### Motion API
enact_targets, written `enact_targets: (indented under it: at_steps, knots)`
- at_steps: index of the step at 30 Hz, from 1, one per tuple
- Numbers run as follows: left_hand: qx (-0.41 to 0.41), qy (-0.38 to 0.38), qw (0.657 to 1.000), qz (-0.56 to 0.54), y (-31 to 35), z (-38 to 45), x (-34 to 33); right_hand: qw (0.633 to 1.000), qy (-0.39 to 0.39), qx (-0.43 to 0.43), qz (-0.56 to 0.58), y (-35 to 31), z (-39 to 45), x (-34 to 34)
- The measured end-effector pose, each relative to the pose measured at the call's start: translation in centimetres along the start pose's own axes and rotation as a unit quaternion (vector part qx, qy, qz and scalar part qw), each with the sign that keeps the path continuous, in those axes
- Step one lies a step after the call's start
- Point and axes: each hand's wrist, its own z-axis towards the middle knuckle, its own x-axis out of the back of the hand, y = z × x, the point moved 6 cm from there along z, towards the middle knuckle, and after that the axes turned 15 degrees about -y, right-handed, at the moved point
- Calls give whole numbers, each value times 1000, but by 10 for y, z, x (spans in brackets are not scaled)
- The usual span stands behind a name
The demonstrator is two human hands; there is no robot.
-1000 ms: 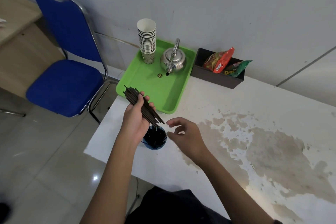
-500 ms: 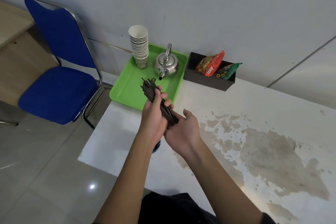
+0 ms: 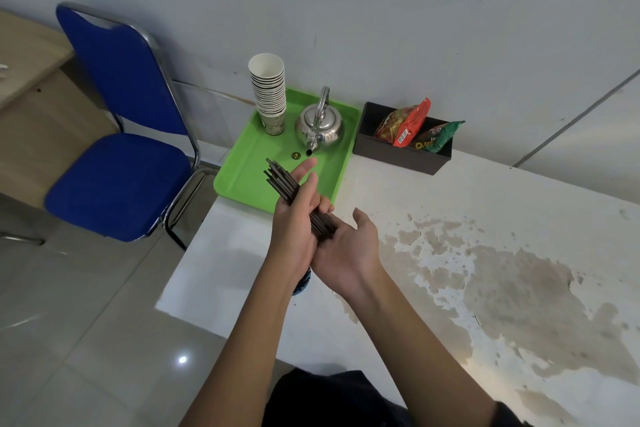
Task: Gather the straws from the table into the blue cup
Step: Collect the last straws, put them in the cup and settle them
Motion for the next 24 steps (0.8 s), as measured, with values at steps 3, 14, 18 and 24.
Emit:
enact_targets:
  at_steps: [3,14,18,24]
  knots:
    - [6,-14,998,56,2,0,-1,1000,-21,-4,0,0,0,-5]
    - [-13,-55,966,252,14,-9,-9,995,-76,5,69,0,1,-18]
    - [-4,-69,963,262,14,-11,-9,995,-80,5,54,1,1,-18]
    - [32,-44,990,133,19,-11,5,991,-99,-18,-84,1,6,-14]
